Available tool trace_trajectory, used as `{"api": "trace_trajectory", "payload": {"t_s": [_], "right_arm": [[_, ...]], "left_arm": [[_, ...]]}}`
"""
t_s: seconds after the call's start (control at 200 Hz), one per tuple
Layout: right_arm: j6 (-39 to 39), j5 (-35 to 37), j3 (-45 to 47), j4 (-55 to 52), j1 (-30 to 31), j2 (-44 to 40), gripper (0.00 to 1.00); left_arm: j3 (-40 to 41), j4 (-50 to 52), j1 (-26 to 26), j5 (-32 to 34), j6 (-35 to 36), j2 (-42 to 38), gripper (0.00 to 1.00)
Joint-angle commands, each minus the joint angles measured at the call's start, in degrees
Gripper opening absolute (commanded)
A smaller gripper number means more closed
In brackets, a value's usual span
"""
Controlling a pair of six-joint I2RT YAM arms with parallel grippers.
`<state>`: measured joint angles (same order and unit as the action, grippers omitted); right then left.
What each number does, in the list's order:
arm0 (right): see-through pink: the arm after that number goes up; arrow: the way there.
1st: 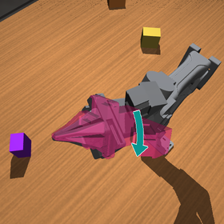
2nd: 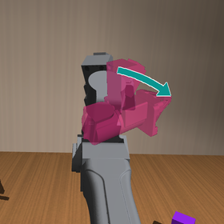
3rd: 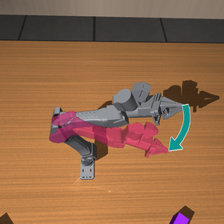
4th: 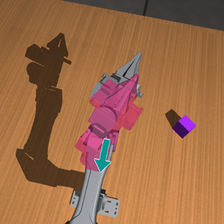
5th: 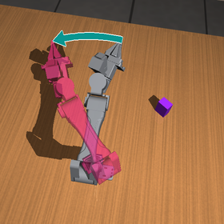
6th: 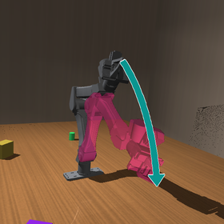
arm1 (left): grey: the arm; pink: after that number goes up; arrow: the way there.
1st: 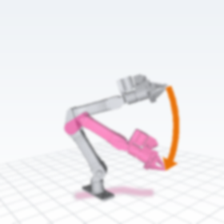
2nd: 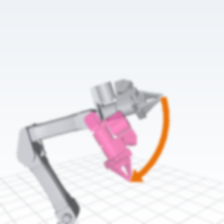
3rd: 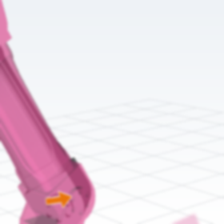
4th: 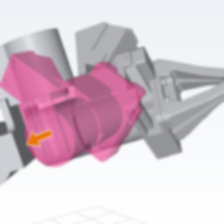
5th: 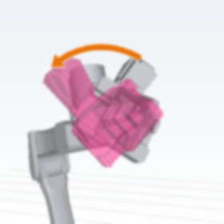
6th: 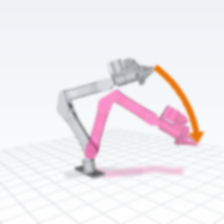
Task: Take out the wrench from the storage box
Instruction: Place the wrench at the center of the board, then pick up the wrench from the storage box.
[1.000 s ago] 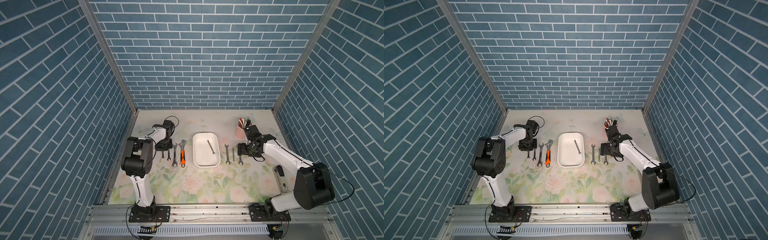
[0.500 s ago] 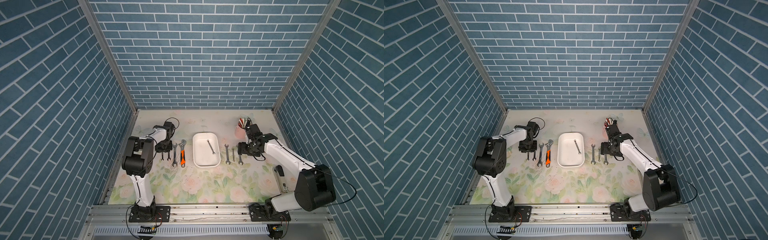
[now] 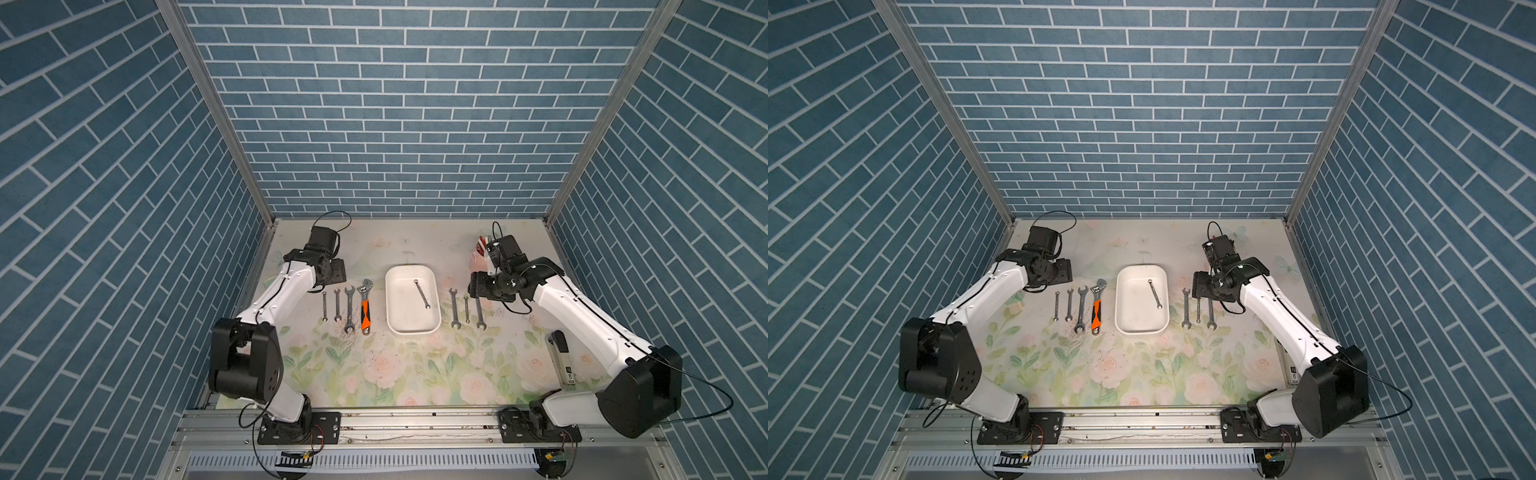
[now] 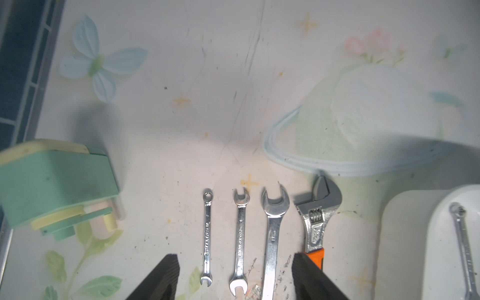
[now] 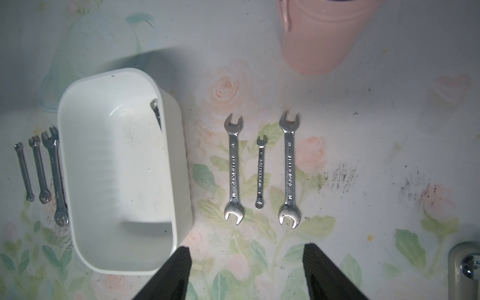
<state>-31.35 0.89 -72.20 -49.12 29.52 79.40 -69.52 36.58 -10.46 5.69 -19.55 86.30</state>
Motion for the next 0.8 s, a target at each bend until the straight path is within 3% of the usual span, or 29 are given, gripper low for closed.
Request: {"api": "trace_trajectory", "payload": {"t_s": [0.0, 0.265, 0.395, 0.795], "right_arm": [[-4.5, 3.4, -5.1, -4.2, 3.7, 2.3, 0.72], [-7.6, 5.5, -18.7, -5.9, 13.5, 13.9, 0.73], [-8.6, 8.0, -25.3, -7.1, 16.8, 19.7, 0.72], [-8.1, 7.2, -31.7, -7.4, 19.1, 35.0, 0.73]], "left_arm": [[2.2, -3.4, 0.6, -2.2, 1.2, -5.4, 0.79], [3.9, -6.7, 3.8, -6.0, 1.8, -11.9, 0.89], [5.5, -9.3, 4.5, -5.7, 1.4, -16.0, 0.9], [6.8, -10.7, 6.0, -6.4, 1.2, -18.7, 0.97]]}}
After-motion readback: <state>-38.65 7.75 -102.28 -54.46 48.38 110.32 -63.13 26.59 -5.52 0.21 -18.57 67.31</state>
